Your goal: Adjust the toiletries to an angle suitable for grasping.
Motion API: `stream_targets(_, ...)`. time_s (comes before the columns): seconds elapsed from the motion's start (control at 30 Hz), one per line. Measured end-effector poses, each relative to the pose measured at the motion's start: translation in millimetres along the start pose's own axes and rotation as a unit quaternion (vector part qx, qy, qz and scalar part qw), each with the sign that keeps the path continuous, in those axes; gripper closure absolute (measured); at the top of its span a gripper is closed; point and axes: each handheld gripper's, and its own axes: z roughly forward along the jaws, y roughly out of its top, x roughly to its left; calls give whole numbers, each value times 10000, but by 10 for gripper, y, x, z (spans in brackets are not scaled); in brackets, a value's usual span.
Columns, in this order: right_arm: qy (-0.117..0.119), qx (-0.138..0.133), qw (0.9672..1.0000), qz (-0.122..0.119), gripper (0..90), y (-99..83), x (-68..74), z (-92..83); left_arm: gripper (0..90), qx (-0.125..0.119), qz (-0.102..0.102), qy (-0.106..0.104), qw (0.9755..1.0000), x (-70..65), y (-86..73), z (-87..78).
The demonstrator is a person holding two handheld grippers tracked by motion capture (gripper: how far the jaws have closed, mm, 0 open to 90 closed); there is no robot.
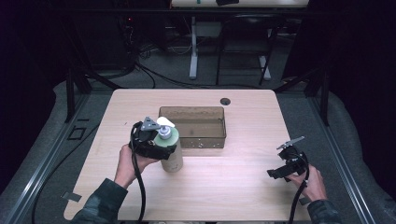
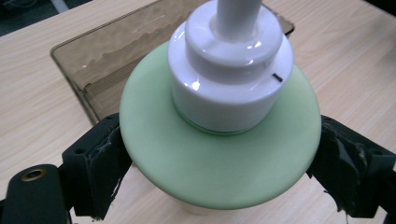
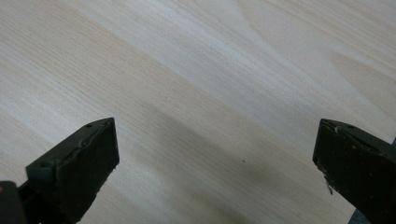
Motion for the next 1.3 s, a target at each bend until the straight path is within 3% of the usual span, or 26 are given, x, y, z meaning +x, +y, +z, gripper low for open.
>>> stream_targets(0.17,-8,-13,10000,-9,0,1,5,2,124,1,-101,116,9999,22,-16,-17)
stream_targets(0.33,21,-58,10000,20,0,2,1,-12,120,-64,-57,109,9999,37,-30,-12)
stream_targets(0.43,27,-64,10000,24,0,0,-4,-13,118,-124,-41,-38,9999,78,-57,-4)
stream_targets(0.47,29,-65,10000,20,0,1,0,-14,107,-215,-100,-177,9996,107,-70,-1)
stream_targets(0.57,14,-81,10000,-6,0,1,3,-24,74,-248,-65,-199,9995,125,-72,-8)
stream_targets(0.6,9,-86,10000,-20,0,2,5,-29,66,-323,-16,-393,9987,144,-71,-8)
stream_targets(0.87,51,-84,10000,-4,0,9,2,-15,113,-344,174,-552,9977,210,-60,44)
stream_targets(0.97,45,-93,9999,10,0,8,2,-19,118,-338,252,-514,9978,207,-71,33)
stream_targets(1.07,43,-84,10000,-15,0,12,3,-19,120,-369,197,-440,9982,189,-82,26)
stream_targets(1.2,50,-92,9999,-10,0,15,9,-19,121,-367,35,-253,9990,156,-84,24)
stream_targets(1.3,64,-96,9999,-29,0,20,13,-17,122,-342,-235,45,9991,94,-73,25)
